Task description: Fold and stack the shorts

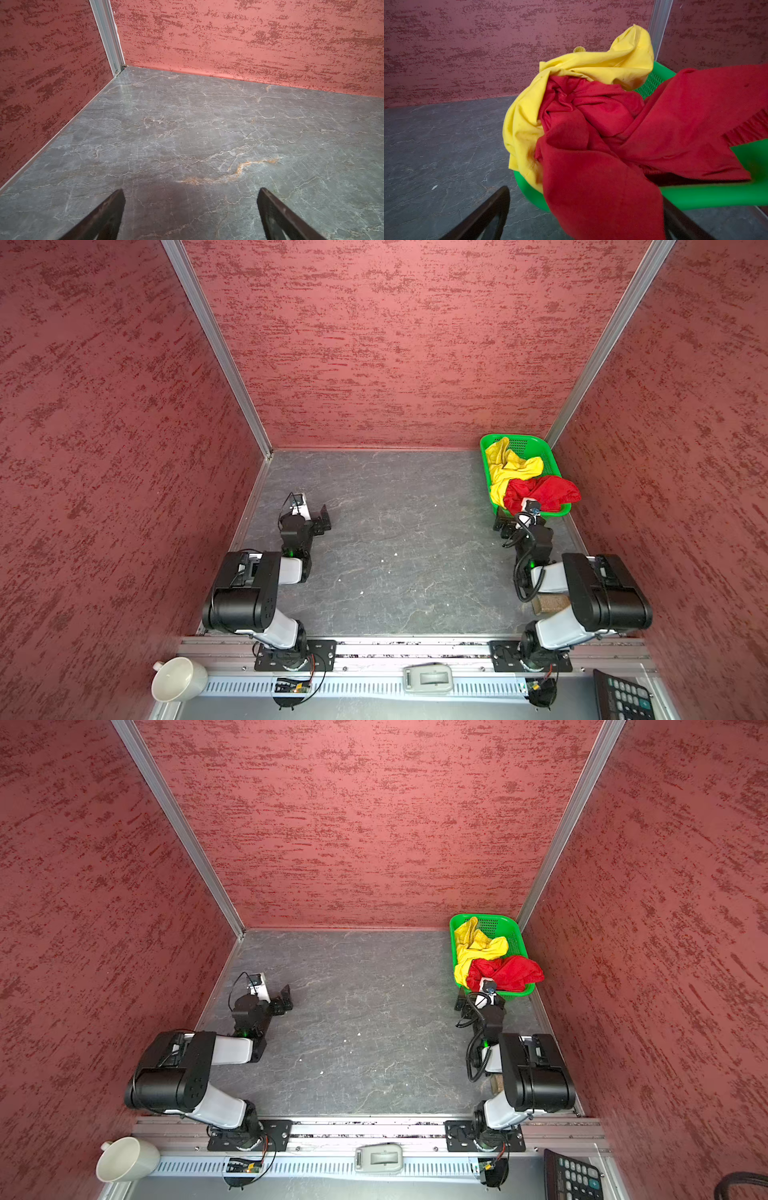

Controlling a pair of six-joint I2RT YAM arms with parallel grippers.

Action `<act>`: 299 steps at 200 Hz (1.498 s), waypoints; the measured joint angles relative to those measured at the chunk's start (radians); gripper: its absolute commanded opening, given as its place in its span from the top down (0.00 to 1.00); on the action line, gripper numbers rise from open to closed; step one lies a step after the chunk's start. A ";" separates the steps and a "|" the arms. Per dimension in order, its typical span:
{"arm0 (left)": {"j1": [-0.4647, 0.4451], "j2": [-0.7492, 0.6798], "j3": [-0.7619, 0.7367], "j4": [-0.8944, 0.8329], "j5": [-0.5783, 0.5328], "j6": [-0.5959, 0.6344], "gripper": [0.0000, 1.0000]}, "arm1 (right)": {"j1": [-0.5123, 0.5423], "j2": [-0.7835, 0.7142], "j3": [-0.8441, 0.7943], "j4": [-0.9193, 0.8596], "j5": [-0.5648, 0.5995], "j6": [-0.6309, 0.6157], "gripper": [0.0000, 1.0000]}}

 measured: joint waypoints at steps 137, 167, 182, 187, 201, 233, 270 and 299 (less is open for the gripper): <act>0.013 0.000 0.000 0.000 0.021 -0.001 0.01 | 0.000 0.000 0.000 0.000 0.000 0.000 0.01; 0.013 0.000 0.000 0.000 0.026 -0.001 0.01 | 0.000 0.000 0.000 0.000 0.000 0.000 0.01; 0.013 0.000 0.000 0.000 0.026 -0.001 0.01 | 0.000 0.000 0.000 0.000 0.000 0.000 0.01; 0.013 0.000 0.000 0.000 0.026 -0.001 0.00 | 0.000 0.000 0.000 0.000 0.000 0.000 0.01; 0.012 0.000 0.000 0.000 0.026 -0.001 0.00 | 0.000 0.000 0.000 0.000 0.000 0.000 0.01; 0.002 -0.014 0.000 -0.013 0.022 0.009 0.02 | 0.000 -0.005 -0.011 0.021 -0.010 -0.001 0.01; -0.105 -0.196 0.069 -0.243 -0.019 0.044 0.06 | 0.000 -0.220 -0.099 -0.029 -0.047 -0.002 0.01; -0.235 -0.351 0.149 -0.422 -0.057 0.055 0.07 | 0.000 -0.517 -0.042 -0.276 -0.090 0.022 0.01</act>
